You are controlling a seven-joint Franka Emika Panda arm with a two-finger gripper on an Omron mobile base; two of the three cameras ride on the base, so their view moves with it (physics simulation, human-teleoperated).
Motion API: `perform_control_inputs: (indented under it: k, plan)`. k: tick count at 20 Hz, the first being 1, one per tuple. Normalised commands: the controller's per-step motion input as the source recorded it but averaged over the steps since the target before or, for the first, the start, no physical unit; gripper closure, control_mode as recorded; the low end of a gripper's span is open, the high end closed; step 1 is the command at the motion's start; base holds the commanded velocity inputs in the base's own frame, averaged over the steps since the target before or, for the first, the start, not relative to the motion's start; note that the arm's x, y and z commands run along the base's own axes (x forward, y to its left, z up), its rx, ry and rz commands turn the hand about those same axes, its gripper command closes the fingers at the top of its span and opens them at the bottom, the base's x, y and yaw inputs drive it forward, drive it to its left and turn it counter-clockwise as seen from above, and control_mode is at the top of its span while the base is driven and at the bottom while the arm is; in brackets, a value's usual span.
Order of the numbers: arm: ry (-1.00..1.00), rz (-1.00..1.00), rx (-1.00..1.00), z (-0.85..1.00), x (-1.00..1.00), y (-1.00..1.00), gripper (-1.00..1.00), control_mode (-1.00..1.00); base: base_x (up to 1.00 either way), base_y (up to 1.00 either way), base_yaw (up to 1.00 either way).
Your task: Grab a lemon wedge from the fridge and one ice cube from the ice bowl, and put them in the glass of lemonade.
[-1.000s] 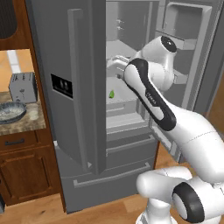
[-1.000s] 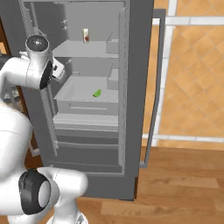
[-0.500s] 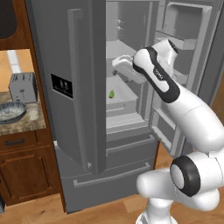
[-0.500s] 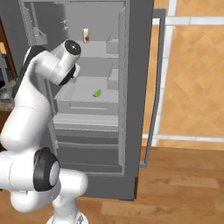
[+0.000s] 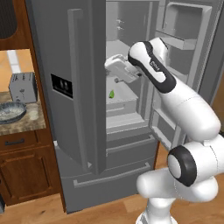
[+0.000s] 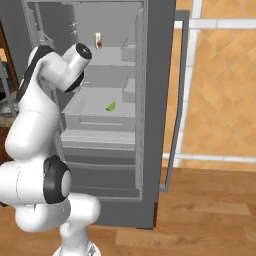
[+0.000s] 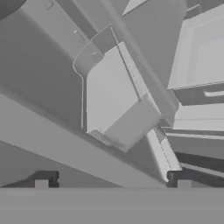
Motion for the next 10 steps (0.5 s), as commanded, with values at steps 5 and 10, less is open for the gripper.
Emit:
perform_control_inputs:
  k: [5, 10]
  plan:
    - [0.00, 0.07, 0.00, 0.00, -0.42, 0.55, -1.00, -1.00, 0.00, 0.00, 0.00]
    - [0.00, 0.08, 0.00, 0.00, -0.54, 0.55, -1.00, -1.00, 0.00, 0.00, 0.00]
